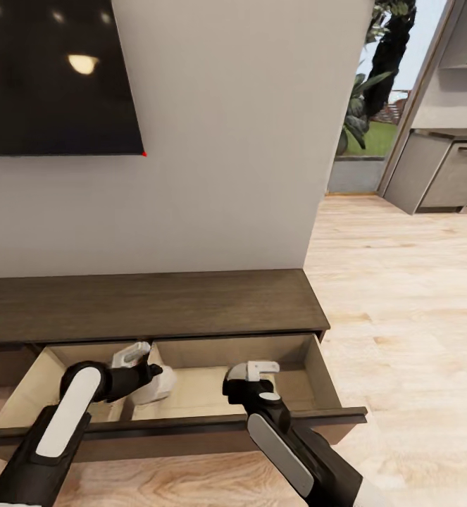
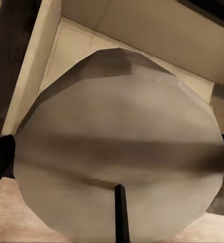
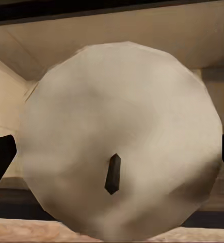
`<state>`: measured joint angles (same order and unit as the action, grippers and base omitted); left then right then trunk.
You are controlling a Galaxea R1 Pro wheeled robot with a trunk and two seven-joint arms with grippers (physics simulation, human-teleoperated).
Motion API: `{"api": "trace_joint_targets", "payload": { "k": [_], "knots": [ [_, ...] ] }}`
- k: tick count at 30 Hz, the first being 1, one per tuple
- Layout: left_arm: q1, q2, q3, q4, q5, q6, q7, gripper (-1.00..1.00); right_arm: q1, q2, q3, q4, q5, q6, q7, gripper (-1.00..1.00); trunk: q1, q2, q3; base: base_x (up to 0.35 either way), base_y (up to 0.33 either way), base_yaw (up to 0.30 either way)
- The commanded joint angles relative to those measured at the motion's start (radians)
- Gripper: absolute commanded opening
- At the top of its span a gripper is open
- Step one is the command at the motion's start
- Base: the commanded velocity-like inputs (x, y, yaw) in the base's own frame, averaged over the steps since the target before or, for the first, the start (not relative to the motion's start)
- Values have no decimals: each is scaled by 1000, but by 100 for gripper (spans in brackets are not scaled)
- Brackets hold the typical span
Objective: Place each of the two pumpkins and all three candles from the living room inside a cabinet in the living room (use any cabinet), then make sure every cabinet is closed, and position the cauldron so it is next to a table in the living room.
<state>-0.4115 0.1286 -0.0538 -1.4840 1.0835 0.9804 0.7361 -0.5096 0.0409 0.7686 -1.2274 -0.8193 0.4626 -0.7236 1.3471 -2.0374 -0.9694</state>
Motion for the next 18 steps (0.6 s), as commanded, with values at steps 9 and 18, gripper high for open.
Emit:
{"api": "trace_joint_targets", "payload": {
  "k": [9,18],
  "knots": [
    [-64,-80,-7,56,-139,-36,9,-100,-9,2,3,39,-6,-2,-3,-100,0,0,-1,0,0,0],
    [-111,-92,-149,244,-199,-171,6,-100,-50,60,7,121,-3,-16,-1,-100,0,0,-1,0,0,0]
  ]
}}
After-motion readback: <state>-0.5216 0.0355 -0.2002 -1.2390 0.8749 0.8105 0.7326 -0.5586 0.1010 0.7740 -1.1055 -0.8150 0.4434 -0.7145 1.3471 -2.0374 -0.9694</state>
